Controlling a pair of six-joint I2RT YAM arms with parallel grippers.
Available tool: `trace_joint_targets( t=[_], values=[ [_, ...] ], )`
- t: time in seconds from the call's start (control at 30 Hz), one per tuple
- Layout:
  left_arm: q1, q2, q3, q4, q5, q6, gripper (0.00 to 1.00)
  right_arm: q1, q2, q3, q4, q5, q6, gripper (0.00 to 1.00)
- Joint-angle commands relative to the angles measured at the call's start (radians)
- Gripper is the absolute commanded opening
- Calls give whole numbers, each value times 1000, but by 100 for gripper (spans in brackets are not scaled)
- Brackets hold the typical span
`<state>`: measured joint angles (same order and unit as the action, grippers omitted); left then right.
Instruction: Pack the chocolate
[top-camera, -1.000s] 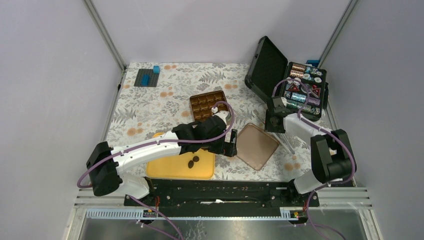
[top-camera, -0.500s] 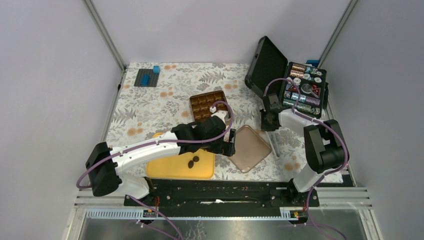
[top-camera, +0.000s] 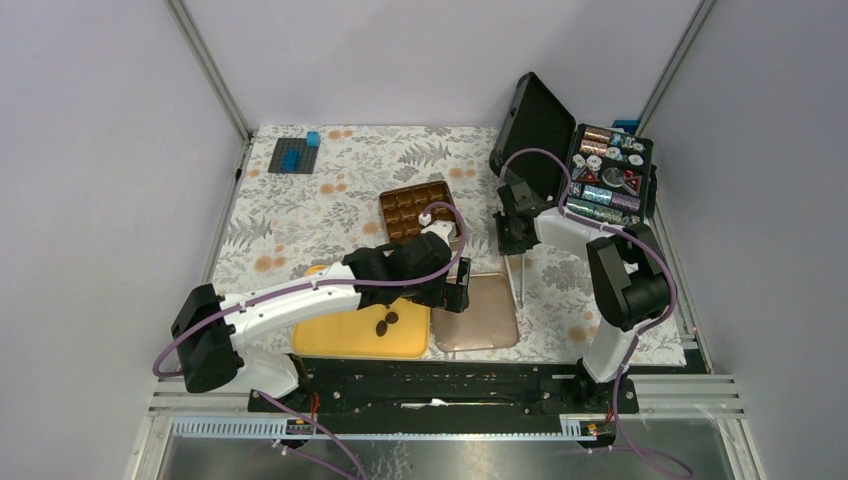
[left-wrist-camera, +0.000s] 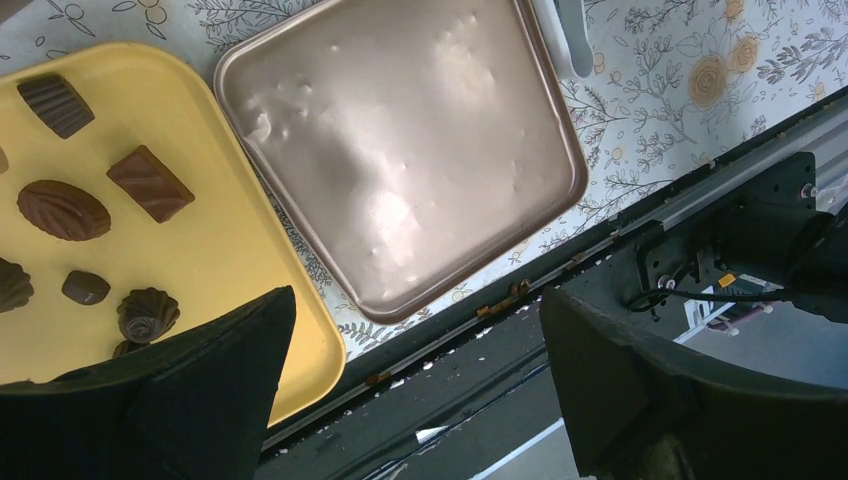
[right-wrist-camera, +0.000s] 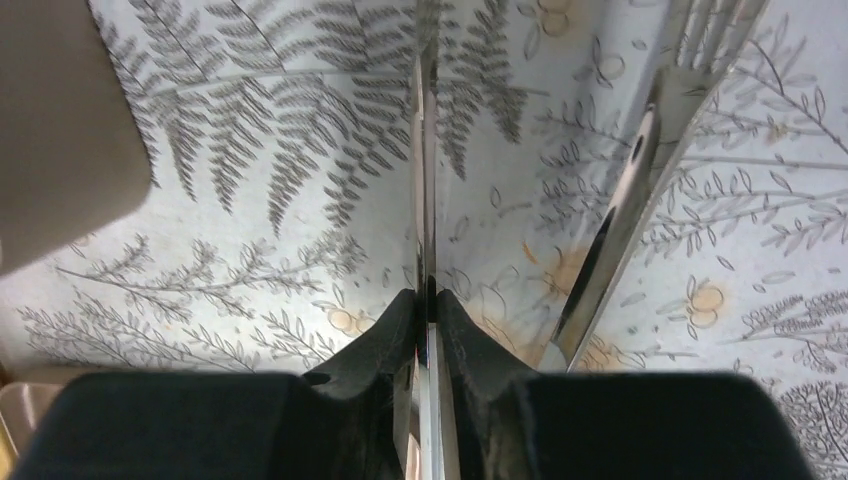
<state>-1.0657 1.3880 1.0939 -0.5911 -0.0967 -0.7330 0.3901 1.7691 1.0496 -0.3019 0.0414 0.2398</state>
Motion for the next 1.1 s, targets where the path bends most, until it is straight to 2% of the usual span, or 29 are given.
trace_joint_targets(
  t=[0.0, 0.1, 0.23, 0.37, 0.47, 0.57, 0.77, 1.07],
  values=[
    [3, -25, 26, 11, -30, 2, 99, 30, 60, 76, -14, 35, -7, 21],
    [3, -34, 25, 10, -36, 0, 99, 42, 70, 112, -29, 99, -31, 34],
    [5, -40, 18, 10, -45, -3, 99, 45, 29, 114, -36, 124, -38, 57],
    [6, -35, 16, 11, -48, -3, 99, 44, -63, 91, -40, 115, -21, 68],
    [7, -24, 22, 10, -47, 0, 99, 44, -158, 28, -28, 119, -2, 84],
    [7, -16, 29, 11, -44, 6, 99, 44, -269, -105, 16, 124, 38, 98],
    [7, 5, 39, 13, -42, 18, 99, 45, -394, -272, 59, 124, 99, 100],
    [7, 7, 45, 15, -32, 11, 99, 50, -331, -291, 105, 174, 119, 99]
  ],
)
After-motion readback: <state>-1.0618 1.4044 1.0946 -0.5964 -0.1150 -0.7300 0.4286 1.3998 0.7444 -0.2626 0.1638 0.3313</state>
